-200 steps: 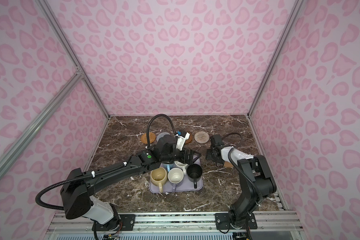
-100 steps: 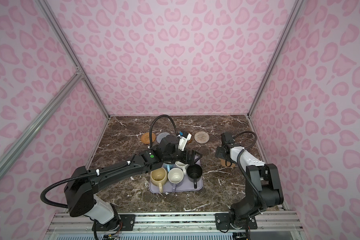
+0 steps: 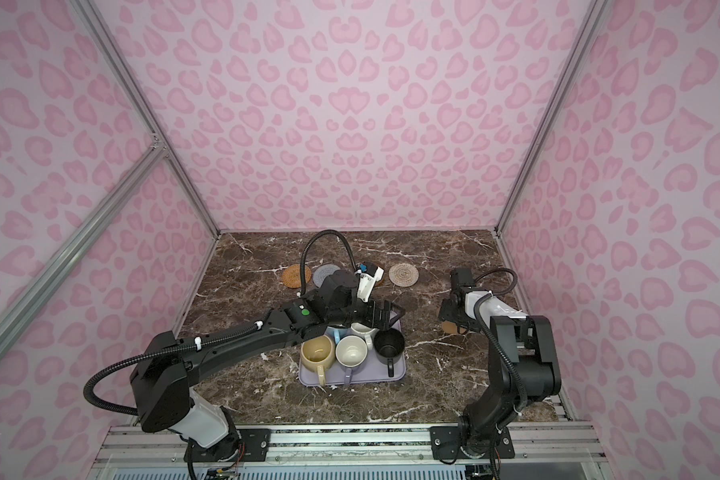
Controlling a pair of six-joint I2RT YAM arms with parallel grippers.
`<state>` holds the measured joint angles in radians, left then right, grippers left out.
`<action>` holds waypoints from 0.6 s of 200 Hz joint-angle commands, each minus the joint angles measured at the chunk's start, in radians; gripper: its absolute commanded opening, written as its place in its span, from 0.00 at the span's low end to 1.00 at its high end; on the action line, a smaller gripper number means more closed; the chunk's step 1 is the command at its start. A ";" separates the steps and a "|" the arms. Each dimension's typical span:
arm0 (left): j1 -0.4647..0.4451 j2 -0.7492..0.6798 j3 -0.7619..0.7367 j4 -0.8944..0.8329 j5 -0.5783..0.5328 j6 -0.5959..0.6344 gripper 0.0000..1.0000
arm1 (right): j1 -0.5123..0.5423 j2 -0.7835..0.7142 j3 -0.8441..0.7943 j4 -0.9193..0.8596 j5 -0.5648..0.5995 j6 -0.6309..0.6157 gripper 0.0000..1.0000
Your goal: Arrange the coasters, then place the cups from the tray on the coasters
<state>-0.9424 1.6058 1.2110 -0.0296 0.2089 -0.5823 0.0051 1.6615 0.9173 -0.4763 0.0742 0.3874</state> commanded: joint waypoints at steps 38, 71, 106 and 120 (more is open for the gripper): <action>0.000 0.012 0.012 0.006 -0.040 0.005 0.97 | 0.002 0.032 -0.018 0.091 -0.145 0.011 0.78; 0.000 0.020 0.021 0.005 -0.044 0.006 0.97 | 0.002 0.037 -0.006 0.123 -0.174 0.023 0.76; -0.001 0.039 0.032 0.006 -0.038 0.002 0.97 | 0.009 0.084 0.055 0.090 -0.132 0.009 0.75; 0.000 0.040 0.030 0.011 -0.039 -0.005 0.97 | 0.017 0.108 0.073 0.079 -0.116 0.004 0.75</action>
<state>-0.9421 1.6375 1.2289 -0.0315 0.1753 -0.5823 0.0109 1.7233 0.9756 -0.4019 0.0128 0.3992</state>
